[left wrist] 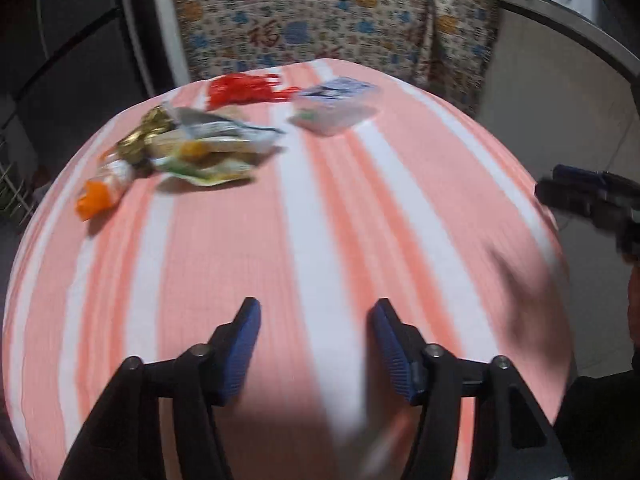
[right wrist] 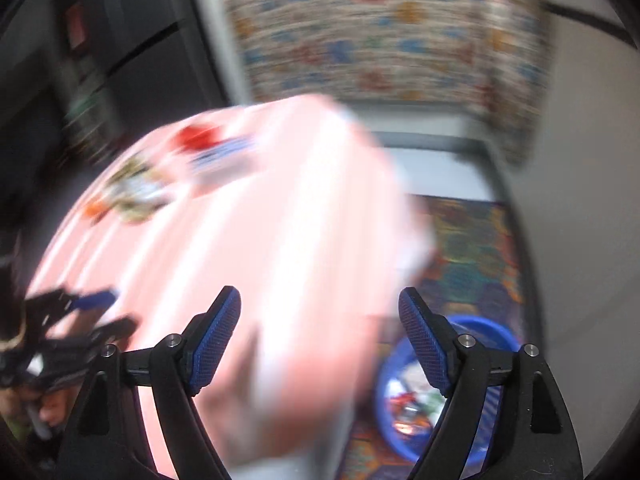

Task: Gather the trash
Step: 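Move both grippers back over the table and hold still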

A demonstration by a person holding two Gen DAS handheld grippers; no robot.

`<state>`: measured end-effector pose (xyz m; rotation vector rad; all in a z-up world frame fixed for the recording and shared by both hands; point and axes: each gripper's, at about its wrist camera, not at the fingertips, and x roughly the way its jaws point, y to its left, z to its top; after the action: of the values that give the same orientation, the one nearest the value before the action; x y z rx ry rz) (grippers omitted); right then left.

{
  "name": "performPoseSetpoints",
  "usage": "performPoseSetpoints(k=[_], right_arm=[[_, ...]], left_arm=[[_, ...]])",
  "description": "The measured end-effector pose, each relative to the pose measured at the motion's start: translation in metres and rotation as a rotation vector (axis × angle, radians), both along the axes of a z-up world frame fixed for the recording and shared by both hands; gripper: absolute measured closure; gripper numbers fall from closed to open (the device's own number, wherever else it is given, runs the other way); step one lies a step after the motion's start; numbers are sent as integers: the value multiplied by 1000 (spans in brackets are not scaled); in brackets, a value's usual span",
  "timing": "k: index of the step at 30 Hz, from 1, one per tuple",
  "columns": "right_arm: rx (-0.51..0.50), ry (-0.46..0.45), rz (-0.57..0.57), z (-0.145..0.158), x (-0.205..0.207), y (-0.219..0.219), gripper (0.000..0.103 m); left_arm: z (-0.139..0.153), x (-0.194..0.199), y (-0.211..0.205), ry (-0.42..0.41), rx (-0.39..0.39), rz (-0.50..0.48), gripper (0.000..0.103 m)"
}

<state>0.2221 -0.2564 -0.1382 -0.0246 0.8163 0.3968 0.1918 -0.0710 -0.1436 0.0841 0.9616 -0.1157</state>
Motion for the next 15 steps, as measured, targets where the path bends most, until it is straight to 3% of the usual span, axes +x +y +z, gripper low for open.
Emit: performPoseSetpoints(k=[1,3,6,11,15], right_arm=[[-20,0,26,-4,2,18,12],[-66,0,56,-13,10,52,9],[-136,7,63,-27,25,85,9],[-187,20,29,-45,45,105,5],[-176,20,11,-48,47,104,1]], left_arm=[[0,3,9,-7,3,11,36],[-2,13,27,-17,18,28,17],[-6,30,48,-4,8,38,0],[-9,56,76,-10,-9,75,0],[-7,51,78,-15,-1,63,0]])
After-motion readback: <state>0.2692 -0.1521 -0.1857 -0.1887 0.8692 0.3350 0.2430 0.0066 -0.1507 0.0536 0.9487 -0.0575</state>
